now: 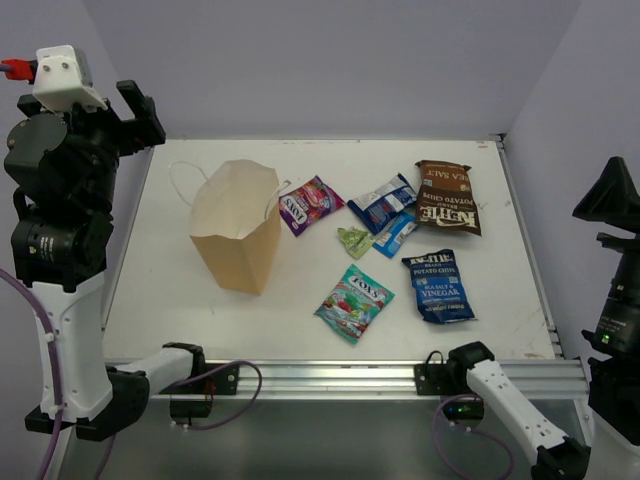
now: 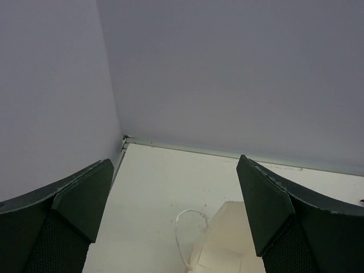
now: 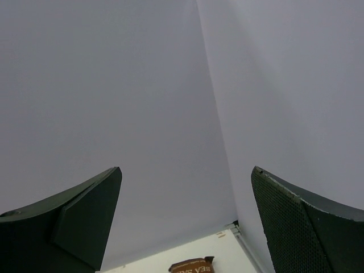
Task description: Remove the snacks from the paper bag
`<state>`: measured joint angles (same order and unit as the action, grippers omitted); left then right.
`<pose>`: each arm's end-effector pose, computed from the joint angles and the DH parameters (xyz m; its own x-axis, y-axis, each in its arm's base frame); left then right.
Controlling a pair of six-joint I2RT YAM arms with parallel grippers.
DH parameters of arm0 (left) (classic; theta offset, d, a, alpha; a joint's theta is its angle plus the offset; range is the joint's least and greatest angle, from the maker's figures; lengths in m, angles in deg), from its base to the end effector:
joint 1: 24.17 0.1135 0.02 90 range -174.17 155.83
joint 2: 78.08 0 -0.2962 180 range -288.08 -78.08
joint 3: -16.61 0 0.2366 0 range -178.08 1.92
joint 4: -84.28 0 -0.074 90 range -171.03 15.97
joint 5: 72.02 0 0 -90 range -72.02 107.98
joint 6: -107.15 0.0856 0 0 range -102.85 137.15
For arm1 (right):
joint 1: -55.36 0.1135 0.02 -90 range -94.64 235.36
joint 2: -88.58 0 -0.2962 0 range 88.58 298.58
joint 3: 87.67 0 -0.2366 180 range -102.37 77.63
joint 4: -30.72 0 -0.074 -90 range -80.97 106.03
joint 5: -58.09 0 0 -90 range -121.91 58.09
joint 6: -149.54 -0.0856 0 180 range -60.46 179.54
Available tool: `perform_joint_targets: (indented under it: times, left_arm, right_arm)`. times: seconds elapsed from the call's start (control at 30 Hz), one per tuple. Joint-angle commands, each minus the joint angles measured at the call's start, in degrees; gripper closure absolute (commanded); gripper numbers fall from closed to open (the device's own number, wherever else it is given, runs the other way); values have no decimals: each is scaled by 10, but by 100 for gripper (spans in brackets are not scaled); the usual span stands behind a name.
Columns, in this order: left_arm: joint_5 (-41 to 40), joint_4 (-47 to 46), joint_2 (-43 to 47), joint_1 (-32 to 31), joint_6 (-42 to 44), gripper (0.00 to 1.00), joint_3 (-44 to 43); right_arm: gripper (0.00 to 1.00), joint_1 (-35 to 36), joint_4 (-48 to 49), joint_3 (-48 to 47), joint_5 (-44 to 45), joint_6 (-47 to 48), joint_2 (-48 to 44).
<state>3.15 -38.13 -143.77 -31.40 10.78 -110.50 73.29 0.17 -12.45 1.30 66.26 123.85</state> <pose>0.1691 0.0006 0.6017 0.0805 -0.1183 -0.9897 -0.1235 0.9841 -0.1277 -0.0101 -0.0525 0.5977 0.5769 0.0838 -0.8125 0.2166 0.9434 0.2510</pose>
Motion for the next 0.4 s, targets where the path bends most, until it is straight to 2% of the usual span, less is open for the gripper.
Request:
perform_joint_targets:
  times: [0.0, 0.37]
  left_arm:
    - [-8, 1, -1, -4, 4, 0, -12]
    - [2, -4, -1, -4, 2, 0, 7]
  right_arm:
    - [1, -2, 21, 19, -29, 6, -10]
    - [1, -2, 14, 20, -45, -2, -4]
